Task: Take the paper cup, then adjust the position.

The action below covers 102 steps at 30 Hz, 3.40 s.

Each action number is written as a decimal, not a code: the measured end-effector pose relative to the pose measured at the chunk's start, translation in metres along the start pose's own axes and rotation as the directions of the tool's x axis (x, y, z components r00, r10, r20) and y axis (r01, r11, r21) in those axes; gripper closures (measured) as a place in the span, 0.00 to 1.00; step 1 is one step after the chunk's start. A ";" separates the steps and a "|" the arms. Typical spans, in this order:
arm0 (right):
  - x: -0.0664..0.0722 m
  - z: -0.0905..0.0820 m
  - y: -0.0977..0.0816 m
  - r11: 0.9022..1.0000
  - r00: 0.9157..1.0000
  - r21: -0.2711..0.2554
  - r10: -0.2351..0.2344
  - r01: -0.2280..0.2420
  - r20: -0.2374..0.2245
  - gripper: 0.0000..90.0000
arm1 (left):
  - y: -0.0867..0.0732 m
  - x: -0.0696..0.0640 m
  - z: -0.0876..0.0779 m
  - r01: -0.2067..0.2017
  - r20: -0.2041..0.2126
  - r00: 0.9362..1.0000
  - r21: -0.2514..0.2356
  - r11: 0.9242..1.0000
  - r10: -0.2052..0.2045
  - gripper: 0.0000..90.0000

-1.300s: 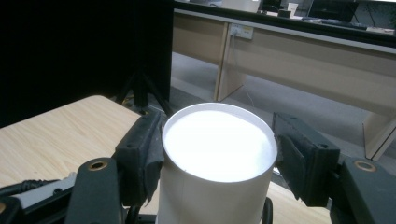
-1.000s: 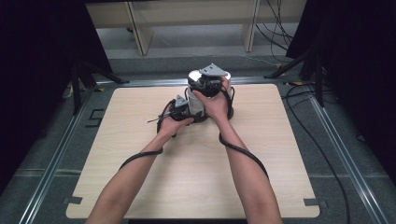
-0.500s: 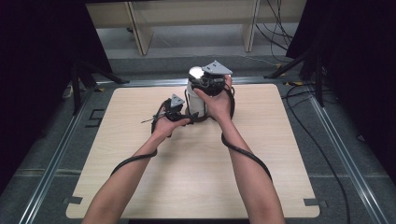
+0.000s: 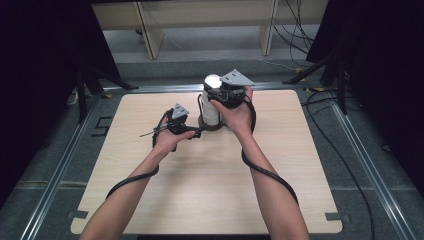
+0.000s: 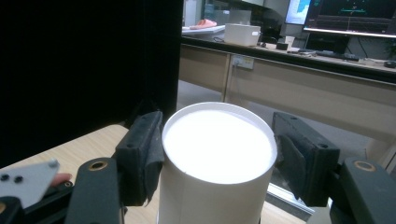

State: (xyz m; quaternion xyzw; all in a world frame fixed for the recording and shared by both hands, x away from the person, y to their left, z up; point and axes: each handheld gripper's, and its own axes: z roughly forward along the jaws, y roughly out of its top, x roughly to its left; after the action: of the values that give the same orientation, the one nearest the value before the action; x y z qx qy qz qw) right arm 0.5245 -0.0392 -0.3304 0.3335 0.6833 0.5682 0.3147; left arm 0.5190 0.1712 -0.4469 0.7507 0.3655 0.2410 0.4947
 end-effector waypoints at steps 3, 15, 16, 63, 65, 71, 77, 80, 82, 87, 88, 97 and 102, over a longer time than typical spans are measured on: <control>0.000 -0.007 -0.003 1.000 1.000 -0.010 -0.012 0.012 -0.001 0.40 | -0.001 -0.001 -0.008 -0.006 0.004 1.000 -0.016 1.000 0.006 0.00; 0.004 -0.032 -0.014 1.000 0.999 -0.024 0.019 -0.020 -0.043 0.40 | -0.009 -0.013 -0.035 -0.026 0.026 0.999 -0.059 0.998 0.027 0.00; 0.004 -0.035 -0.015 1.000 0.999 -0.019 0.016 -0.017 -0.042 0.40 | -0.010 -0.014 -0.037 -0.030 0.023 0.999 -0.061 0.998 0.032 0.00; 0.049 -0.090 -0.071 0.998 0.988 0.006 0.059 -0.059 -0.146 0.40 | -0.042 -0.067 -0.100 -0.089 0.123 0.986 -0.151 0.985 0.109 0.00; 0.049 -0.091 -0.071 0.998 0.988 0.006 0.061 -0.061 -0.144 0.40 | -0.042 -0.069 -0.102 -0.089 0.125 0.986 -0.146 0.985 0.108 0.00; 0.049 -0.089 -0.074 0.998 0.987 0.005 0.065 -0.065 -0.147 0.40 | -0.044 -0.068 -0.107 -0.086 0.120 0.987 -0.147 0.985 0.104 0.00; 0.051 -0.085 -0.074 0.998 0.985 0.002 0.068 -0.068 -0.159 0.40 | -0.046 -0.069 -0.109 -0.079 0.117 0.988 -0.153 0.985 0.097 0.00; 0.050 -0.087 -0.073 0.997 0.985 0.009 0.074 -0.074 -0.158 0.40 | -0.046 -0.070 -0.108 -0.077 0.115 0.989 -0.153 0.985 0.095 0.00; 0.047 -0.088 -0.072 0.998 0.987 -0.010 0.055 -0.058 -0.153 0.40 | -0.046 -0.071 -0.107 -0.075 0.116 0.989 -0.154 0.985 0.094 0.00; 0.046 -0.088 -0.072 0.998 0.987 -0.009 0.057 -0.059 -0.147 0.40 | -0.046 -0.074 -0.112 -0.077 0.119 0.988 -0.162 0.984 0.097 0.00; 0.048 -0.088 -0.072 0.998 0.987 -0.012 0.065 -0.067 -0.149 0.40 | -0.046 -0.074 -0.113 -0.081 0.115 0.988 -0.157 0.984 0.100 0.00; 0.051 -0.087 -0.073 0.996 0.978 0.006 0.088 -0.088 -0.192 0.40 | -0.048 -0.072 -0.115 -0.071 0.109 0.990 -0.169 0.983 0.090 0.00; 0.051 -0.084 -0.079 0.994 0.972 0.027 0.109 -0.105 -0.207 0.40 | -0.051 -0.075 -0.111 -0.066 0.110 0.990 -0.166 0.984 0.085 0.00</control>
State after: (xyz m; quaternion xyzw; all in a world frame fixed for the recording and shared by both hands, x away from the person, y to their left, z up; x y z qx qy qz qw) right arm 0.4190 -0.0560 -0.3982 0.3111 0.6979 0.6107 0.2079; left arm 0.3768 0.1873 -0.4503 0.7342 0.2864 0.2441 0.5652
